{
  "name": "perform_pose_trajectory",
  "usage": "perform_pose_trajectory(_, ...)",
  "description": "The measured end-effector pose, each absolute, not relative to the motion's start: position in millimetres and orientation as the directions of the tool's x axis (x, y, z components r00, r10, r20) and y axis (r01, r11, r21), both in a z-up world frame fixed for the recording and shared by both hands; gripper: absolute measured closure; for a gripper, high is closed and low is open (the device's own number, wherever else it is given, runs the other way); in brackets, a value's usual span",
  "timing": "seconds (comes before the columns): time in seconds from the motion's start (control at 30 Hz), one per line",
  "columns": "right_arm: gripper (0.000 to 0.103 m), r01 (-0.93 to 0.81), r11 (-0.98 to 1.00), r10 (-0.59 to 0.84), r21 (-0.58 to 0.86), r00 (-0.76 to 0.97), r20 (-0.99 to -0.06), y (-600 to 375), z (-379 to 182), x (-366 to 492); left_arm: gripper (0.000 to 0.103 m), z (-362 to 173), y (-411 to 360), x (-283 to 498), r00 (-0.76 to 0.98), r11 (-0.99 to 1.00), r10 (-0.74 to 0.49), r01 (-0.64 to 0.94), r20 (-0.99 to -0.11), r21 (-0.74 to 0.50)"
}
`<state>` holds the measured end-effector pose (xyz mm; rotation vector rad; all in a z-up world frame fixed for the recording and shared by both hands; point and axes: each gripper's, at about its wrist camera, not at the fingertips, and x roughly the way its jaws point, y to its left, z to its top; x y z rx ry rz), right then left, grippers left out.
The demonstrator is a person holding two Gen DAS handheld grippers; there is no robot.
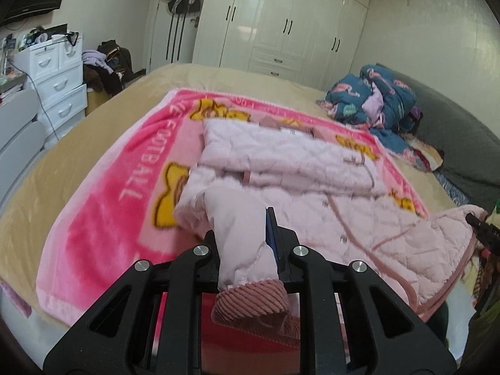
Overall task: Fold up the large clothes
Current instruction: 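Lift the hem with both grippers and fold it over toward the collar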
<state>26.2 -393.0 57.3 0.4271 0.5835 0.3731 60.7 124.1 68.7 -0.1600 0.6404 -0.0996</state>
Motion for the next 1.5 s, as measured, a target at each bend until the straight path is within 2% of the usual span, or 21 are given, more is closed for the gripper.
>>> perform_pose_trajectory(0.33, 0.09, -0.218, 0.837, 0.442, 0.503, 0.811, -0.384, -405, 102, 91, 0.092, 114, 130, 127, 0.841, 0.98, -0.127, 0.025, -0.527, -0.197)
perform_pose_trajectory(0.77, 0.09, -0.201, 0.84, 0.413, 0.505, 0.84, -0.353, -408, 136, 214, 0.092, 146, 130, 230, 0.849, 0.989, -0.053, -0.027, -0.526, -0.143)
perform_pose_trajectory(1.03, 0.089, -0.14, 0.858, 0.373, 0.494, 0.831, -0.413, -411, 125, 275, 0.092, 137, 132, 280, 0.834, 0.993, -0.018, -0.049, -0.551, -0.107)
perform_pose_trajectory(1.5, 0.089, -0.063, 0.881, 0.333, 0.469, 0.786, -0.52, -401, 76, 353, 0.09, 87, 140, 358, 0.779, 0.995, 0.028, -0.08, -0.627, -0.054)
